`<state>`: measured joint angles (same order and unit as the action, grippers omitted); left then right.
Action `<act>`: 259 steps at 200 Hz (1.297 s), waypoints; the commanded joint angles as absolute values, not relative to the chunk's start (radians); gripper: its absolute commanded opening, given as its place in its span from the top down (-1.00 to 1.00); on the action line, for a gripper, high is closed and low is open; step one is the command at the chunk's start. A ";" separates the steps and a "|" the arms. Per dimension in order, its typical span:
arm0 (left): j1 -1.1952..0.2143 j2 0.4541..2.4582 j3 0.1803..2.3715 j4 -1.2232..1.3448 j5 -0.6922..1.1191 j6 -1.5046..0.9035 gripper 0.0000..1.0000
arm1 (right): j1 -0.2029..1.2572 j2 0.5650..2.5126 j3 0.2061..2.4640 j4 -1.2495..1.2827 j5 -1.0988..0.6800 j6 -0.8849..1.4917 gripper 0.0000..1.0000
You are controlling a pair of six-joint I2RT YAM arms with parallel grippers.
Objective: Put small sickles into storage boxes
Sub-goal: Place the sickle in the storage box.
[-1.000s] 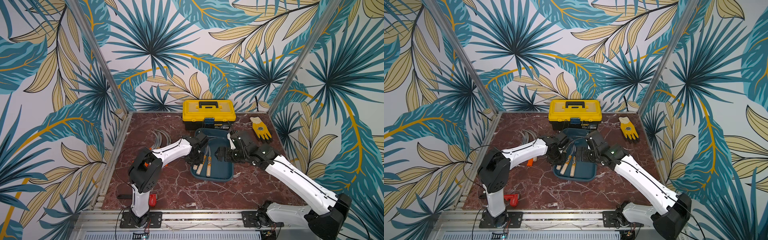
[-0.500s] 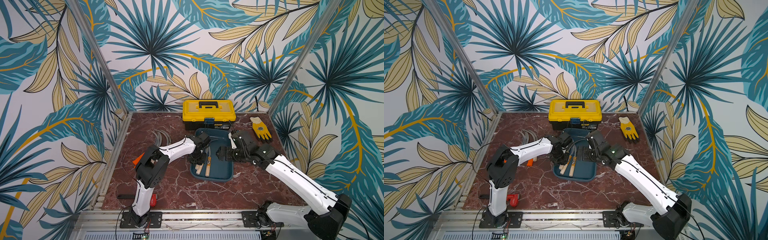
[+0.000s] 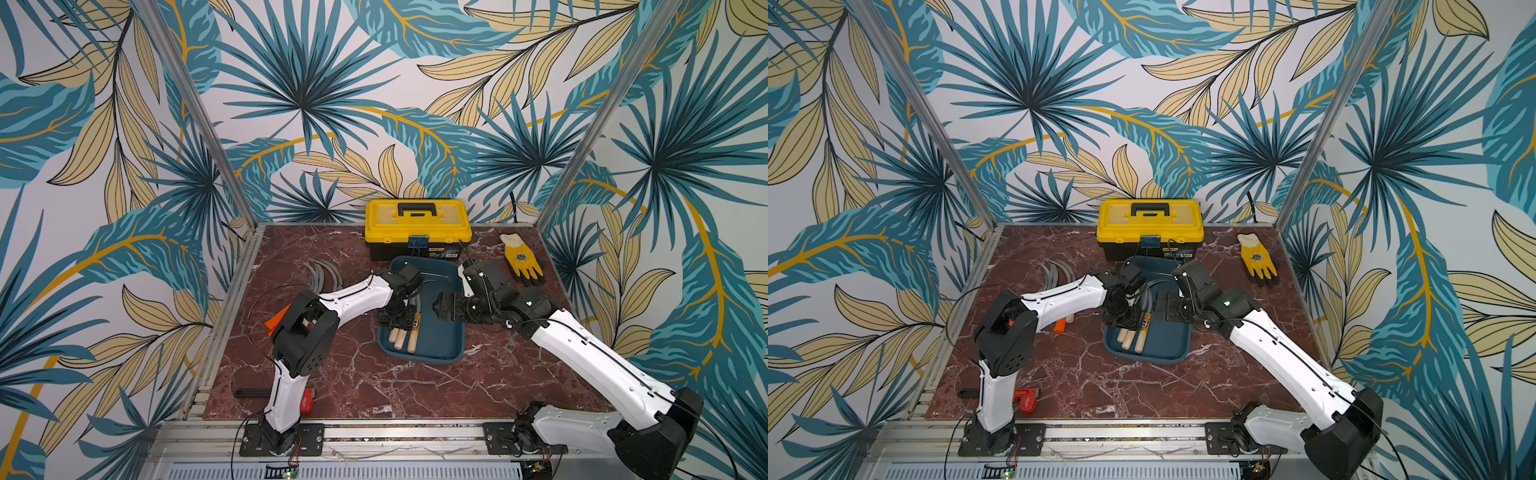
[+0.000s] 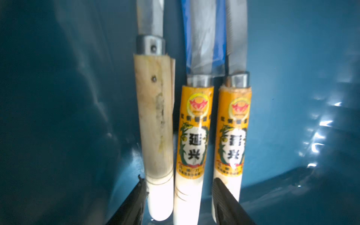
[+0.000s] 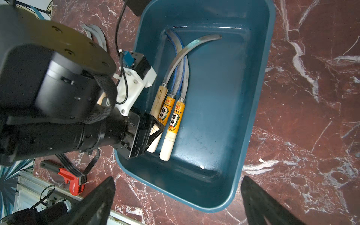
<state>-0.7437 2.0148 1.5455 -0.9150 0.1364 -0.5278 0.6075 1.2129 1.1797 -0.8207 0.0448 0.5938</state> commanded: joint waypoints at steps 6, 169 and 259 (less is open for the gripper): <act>-0.743 1.949 1.592 -0.920 0.148 -0.529 -0.27 | 0.603 1.226 1.182 -0.836 0.044 0.587 -0.99; -0.698 1.724 1.586 -0.963 -0.018 -0.558 -0.99 | 0.627 1.276 1.299 -0.754 -0.039 0.565 -0.99; -0.572 1.602 1.468 -0.973 -0.026 -0.545 -0.99 | 0.656 1.366 1.363 -0.699 -0.075 0.549 -0.99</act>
